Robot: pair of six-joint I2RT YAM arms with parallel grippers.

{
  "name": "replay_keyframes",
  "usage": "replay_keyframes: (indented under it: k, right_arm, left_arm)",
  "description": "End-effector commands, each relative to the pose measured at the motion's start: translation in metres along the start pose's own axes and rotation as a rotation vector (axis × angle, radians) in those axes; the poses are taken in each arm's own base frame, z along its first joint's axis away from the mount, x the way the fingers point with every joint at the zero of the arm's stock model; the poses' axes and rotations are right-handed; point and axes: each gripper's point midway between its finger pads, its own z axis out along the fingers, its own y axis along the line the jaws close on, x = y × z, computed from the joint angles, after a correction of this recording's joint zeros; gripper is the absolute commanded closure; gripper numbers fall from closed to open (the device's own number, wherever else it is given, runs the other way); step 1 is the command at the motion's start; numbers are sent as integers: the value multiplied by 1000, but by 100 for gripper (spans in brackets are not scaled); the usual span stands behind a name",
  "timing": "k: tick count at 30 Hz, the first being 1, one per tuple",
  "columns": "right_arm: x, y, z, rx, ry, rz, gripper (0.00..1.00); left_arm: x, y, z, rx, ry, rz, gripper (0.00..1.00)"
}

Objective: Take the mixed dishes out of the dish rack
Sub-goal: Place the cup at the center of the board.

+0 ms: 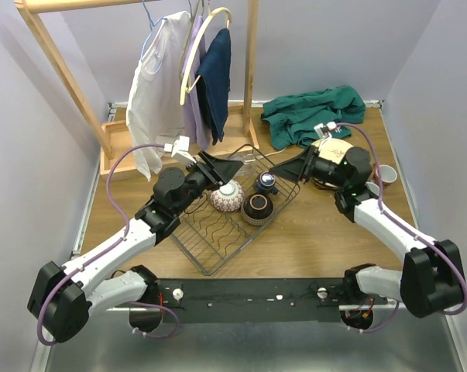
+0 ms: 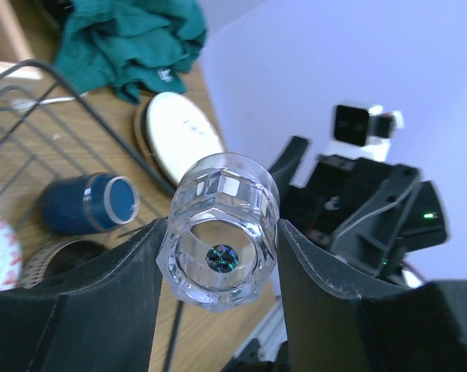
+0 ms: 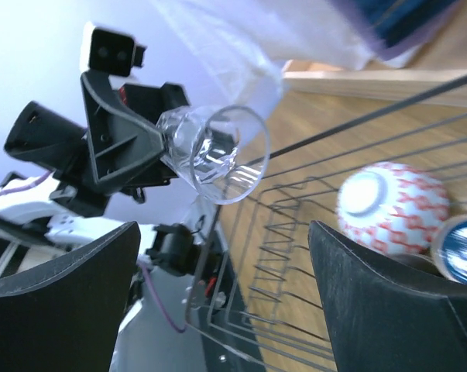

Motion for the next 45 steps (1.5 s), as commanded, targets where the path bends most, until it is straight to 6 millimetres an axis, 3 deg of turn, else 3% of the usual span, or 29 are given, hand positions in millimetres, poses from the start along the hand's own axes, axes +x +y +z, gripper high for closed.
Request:
replay_keyframes:
  k: [1,15,21,25,31,32,34,38,39,41,42,43,45]
  right_arm:
    - [9,32,19,-144,35,-49,6]
    - [-2,51,38,-248,51,-106,18]
    - [7,54,47,-286,109,-92,30]
    - [17,55,51,-309,144,-81,41]
    - [16,56,52,-316,150,-82,82]
    - [16,56,52,-313,154,-87,93]
    - [17,52,52,-286,166,-98,99]
    - [16,39,55,-194,180,-137,99]
    - [22,27,53,-144,209,-141,99]
    - [18,18,52,-68,203,-163,99]
    - [21,12,48,-9,231,-139,99]
    - [20,5,46,24,238,-184,99]
    - [20,-14,36,180,260,-177,99]
  left_arm:
    - [-14,-32,-5,140,-49,-58,88]
    - [5,-25,2,149,20,-123,88]
    - [12,-27,10,182,51,-143,88]
    - [11,-34,13,221,49,-150,88]
    - [16,-30,16,225,57,-146,83]
    - [16,-28,16,219,53,-146,81]
    - [19,-19,15,196,50,-130,70]
    - [17,-2,11,128,28,-45,42]
    - [12,-1,7,114,2,-21,30]
    - [11,16,3,37,-2,60,19]
    - [1,15,-1,20,-39,91,11]
    - [2,30,-5,-44,-29,168,9]
    - [-12,32,-14,-86,-64,250,1]
